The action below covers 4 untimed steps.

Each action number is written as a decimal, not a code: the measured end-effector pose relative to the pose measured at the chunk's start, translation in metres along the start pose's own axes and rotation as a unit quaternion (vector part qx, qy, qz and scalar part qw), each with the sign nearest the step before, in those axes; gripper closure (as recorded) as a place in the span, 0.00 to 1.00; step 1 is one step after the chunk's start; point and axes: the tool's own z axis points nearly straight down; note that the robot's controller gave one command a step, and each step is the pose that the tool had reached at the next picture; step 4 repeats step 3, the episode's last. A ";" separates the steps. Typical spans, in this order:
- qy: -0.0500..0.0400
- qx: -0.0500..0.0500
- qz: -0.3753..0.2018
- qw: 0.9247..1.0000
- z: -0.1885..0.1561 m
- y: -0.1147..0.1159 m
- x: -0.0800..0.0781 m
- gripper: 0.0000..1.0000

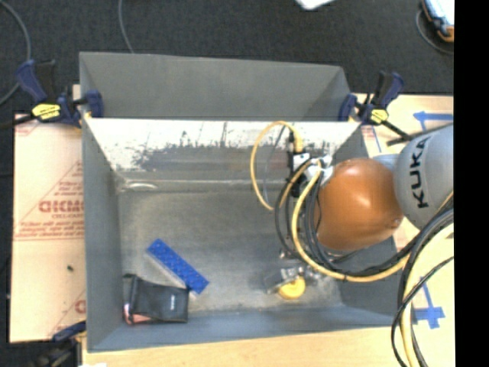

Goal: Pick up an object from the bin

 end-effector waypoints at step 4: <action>-0.001 0.001 -0.008 1.000 -0.108 -0.004 0.013 1.00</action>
Offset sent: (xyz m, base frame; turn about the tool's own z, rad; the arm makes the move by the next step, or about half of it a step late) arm -0.0039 0.0044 0.1043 -0.0284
